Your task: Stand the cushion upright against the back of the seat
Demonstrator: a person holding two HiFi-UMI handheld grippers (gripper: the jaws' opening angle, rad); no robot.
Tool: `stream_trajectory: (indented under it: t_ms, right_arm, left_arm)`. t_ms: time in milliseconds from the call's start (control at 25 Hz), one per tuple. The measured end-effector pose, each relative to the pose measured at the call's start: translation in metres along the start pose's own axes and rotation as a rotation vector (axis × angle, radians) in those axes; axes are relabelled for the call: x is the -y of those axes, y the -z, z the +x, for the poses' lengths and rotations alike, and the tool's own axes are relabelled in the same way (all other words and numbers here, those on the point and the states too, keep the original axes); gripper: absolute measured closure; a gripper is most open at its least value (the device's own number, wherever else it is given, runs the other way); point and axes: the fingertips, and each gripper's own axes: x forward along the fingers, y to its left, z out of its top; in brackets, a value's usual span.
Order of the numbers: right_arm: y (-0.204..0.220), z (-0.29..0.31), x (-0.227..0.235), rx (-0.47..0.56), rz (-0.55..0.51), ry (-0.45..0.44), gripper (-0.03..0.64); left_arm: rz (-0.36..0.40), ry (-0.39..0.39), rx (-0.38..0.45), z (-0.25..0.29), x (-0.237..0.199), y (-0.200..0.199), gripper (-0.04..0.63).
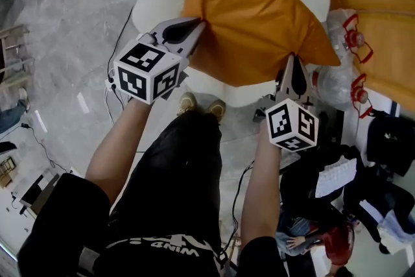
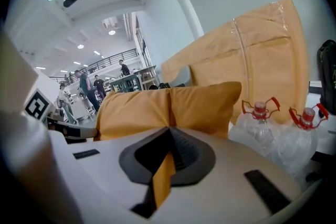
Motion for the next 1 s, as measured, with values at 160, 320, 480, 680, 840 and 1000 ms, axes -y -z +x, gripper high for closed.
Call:
stream_trajectory:
  t_ms: [160, 320, 480, 680, 840, 1000]
  right_arm:
    - [-0.035, 0.035, -0.001, 0.049, -0.037, -0.025, 0.594]
    - [-0.050, 0.077, 0.002, 0.068, -0.045, -0.032, 0.594]
    - [-0.060, 0.115, 0.007, 0.063, -0.096, -0.039, 0.594]
    - [-0.043, 0.147, 0.012, 0.019, -0.146, -0.045, 0.594]
    - [-0.041, 0.160, 0.015, 0.037, -0.108, -0.059, 0.594]
    - [-0.044, 0.164, 0.018, 0.032, -0.136, -0.015, 0.592]
  left_arm:
    - [-0.004, 0.003, 0.065, 0.021, -0.018, -0.027, 0.586]
    - [-0.008, -0.001, 0.098, 0.051, -0.042, -0.041, 0.586]
    - [-0.036, 0.000, 0.110, 0.083, -0.064, -0.049, 0.586]
    - [-0.071, -0.015, 0.082, 0.116, -0.088, -0.030, 0.586]
    - [-0.026, -0.034, 0.081, 0.122, -0.095, -0.032, 0.586]
    - [-0.012, -0.064, 0.063, 0.126, -0.099, -0.034, 0.576]
